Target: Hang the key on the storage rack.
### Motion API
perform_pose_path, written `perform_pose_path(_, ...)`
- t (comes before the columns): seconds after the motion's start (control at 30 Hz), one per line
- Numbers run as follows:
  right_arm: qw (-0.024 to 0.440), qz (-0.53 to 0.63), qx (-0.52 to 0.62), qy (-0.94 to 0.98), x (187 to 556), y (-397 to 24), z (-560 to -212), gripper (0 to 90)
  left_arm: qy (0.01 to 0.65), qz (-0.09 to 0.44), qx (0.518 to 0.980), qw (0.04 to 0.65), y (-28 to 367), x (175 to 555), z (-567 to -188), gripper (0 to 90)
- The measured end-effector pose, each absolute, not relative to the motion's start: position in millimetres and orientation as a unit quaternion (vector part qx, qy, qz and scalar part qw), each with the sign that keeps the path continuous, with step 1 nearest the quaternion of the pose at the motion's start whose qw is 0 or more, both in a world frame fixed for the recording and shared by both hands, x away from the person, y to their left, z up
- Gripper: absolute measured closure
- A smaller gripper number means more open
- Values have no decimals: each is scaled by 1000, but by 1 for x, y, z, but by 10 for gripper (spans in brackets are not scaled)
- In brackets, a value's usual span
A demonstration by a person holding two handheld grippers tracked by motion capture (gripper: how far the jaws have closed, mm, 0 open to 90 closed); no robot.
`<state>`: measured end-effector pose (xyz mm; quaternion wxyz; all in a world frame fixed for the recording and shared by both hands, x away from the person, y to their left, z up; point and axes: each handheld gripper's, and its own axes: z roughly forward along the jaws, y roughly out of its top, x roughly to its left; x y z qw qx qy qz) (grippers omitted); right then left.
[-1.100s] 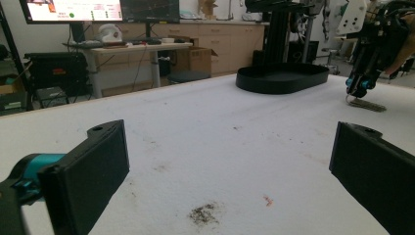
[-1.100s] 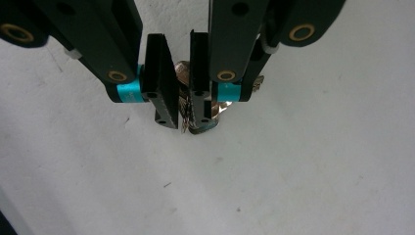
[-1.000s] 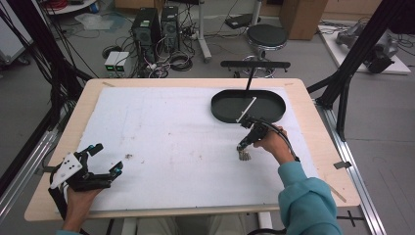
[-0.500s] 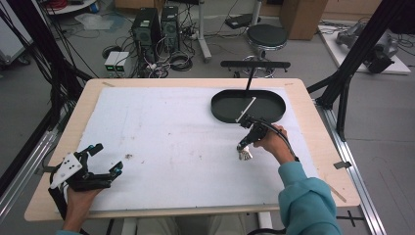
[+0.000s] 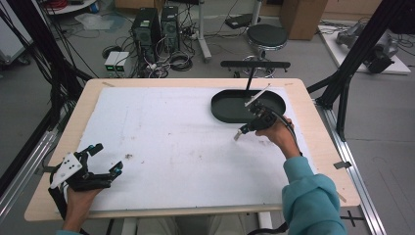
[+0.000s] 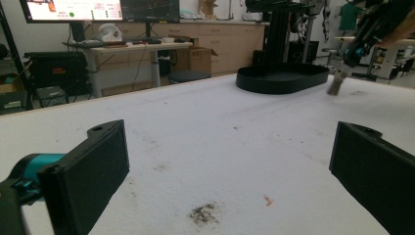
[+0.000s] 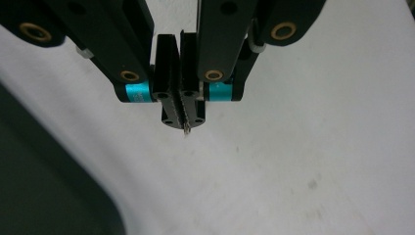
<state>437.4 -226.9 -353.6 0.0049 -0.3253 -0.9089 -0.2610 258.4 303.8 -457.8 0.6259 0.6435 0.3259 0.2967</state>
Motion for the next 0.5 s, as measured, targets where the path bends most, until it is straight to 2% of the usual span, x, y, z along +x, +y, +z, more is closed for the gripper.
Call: perform_pose_path(0.5, -59, -370, -329, -867, 467, -240, -281, 892, 327, 297, 643, 626, 304, 258, -458, 17)
